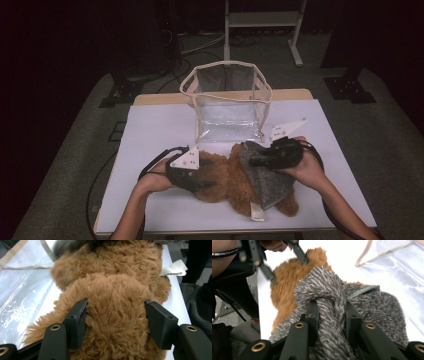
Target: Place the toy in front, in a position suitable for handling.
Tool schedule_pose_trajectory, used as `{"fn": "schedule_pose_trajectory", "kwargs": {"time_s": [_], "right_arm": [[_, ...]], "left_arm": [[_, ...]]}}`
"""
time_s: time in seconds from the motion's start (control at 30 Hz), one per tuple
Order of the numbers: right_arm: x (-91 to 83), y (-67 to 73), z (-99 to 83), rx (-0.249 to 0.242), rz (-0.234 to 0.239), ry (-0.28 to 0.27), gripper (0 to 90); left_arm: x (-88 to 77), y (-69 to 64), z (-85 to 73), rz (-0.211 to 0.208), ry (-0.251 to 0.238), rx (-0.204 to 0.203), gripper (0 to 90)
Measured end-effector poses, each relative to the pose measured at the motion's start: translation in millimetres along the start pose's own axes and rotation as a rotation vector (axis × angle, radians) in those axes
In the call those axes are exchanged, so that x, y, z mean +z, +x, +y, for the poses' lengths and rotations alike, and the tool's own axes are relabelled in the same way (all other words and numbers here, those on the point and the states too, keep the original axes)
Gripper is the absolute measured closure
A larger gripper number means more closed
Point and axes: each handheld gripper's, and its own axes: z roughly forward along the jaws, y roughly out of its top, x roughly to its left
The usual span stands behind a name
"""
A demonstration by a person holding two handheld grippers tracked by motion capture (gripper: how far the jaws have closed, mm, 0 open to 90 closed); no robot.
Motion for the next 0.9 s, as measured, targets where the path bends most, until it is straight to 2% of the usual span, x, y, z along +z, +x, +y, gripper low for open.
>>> {"fn": "schedule_pose_trajectory", "kwargs": {"time_s": [0.03,0.07,0.13,0.27,0.4,0.5,0.53,0.57,0.7,0.83,0.9], "right_arm": [[7.8,-1.3,6.3,-0.006,-0.001,0.015,69.6],[7.8,-1.3,6.3,-0.006,-0.001,0.015,69.6],[28.0,-5.7,15.7,-0.006,0.004,0.056,69.2],[36.2,-11.0,12.9,0.003,0.009,0.069,69.1],[16.9,-17.3,-1.6,0.036,-0.012,0.042,69.1],[-7.3,-25.0,-23.1,0.1,-0.041,0.012,69.1],[-7.3,-25.0,-23.1,0.1,-0.041,0.012,69.1],[-21.5,-30.8,-39.6,0.141,-0.067,0.001,69.2],[-36.2,-40.4,-65.7,0.199,-0.104,0.016,69.2],[-45.9,-45.6,-78.5,0.233,-0.121,0.01,69.2],[-53.4,-45.9,-78.0,0.237,-0.125,-0.021,69.3]], "left_arm": [[0.0,0.0,0.0,0.0,0.0,0.0,38.4],[-0.3,-0.4,0.1,-0.007,0.004,0.009,38.4],[-0.7,-1.4,-0.3,-0.023,0.008,0.017,38.2],[-1.3,-2.1,-1.5,-0.029,0.012,0.024,37.6],[-1.7,-2.2,-1.8,-0.022,0.01,0.021,37.0],[-1.9,-1.2,-1.8,-0.021,0.008,0.018,36.0],[-1.9,-1.2,-1.8,-0.021,0.008,0.018,35.9],[-1.8,-1.2,-1.5,-0.019,0.008,0.016,35.8],[-1.9,-0.6,-1.4,-0.02,0.009,0.015,35.4],[-2.1,0.4,-2.2,-0.021,0.005,0.011,34.9],[-2.0,0.8,-2.5,-0.023,0.002,0.011,34.6]]}}
